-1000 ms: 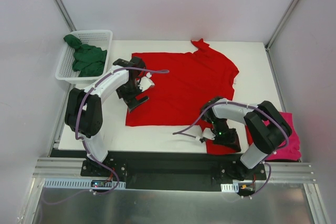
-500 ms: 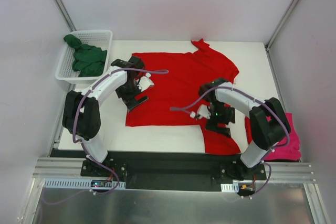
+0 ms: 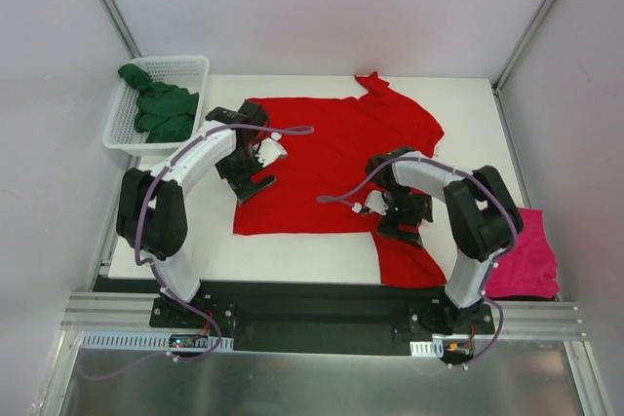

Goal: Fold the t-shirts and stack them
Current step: Flatten out the tshirt

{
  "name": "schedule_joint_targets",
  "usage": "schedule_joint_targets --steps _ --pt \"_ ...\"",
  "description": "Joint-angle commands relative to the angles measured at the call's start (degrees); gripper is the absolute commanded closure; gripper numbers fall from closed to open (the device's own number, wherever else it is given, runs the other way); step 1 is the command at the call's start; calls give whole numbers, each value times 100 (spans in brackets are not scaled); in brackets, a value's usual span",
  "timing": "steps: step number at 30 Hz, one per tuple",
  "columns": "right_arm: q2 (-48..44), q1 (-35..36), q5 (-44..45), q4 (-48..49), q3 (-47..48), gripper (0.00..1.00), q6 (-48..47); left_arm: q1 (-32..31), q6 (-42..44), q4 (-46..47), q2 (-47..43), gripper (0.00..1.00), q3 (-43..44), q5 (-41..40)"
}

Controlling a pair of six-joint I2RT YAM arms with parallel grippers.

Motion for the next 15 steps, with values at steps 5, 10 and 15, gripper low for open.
schedule_joint_targets --steps 5,10,15 --pt "297 -130 188 215 227 25 316 -92 -3 -165 82 1 299 110" --pt "227 -165 -32 40 77 37 325 -92 -3 -156 100 1 264 110" --pt "-62 -288 -672 -417 77 45 456 -92 23 -147 109 1 167 119"
